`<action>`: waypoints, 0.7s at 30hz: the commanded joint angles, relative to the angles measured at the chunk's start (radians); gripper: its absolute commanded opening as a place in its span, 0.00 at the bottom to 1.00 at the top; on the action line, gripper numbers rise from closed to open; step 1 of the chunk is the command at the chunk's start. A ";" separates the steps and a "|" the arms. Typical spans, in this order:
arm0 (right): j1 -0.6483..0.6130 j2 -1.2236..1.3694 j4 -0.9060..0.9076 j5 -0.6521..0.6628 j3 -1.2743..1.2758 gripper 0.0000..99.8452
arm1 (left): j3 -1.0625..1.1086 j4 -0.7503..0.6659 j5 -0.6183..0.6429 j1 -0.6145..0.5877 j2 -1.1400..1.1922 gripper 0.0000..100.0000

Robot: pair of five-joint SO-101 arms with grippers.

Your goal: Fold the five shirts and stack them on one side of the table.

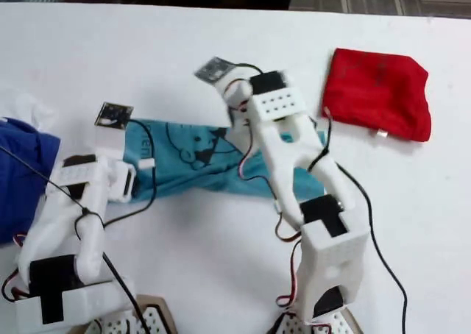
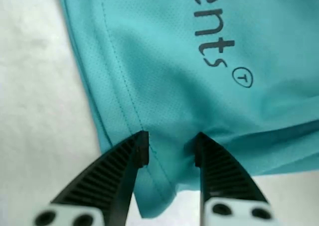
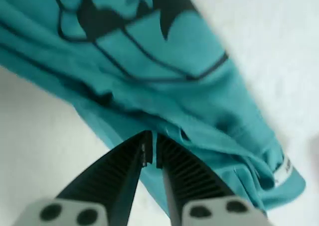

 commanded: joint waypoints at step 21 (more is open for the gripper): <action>-0.189 -0.067 -0.120 -0.137 0.224 0.02 | -0.002 -0.034 0.003 0.011 0.003 0.17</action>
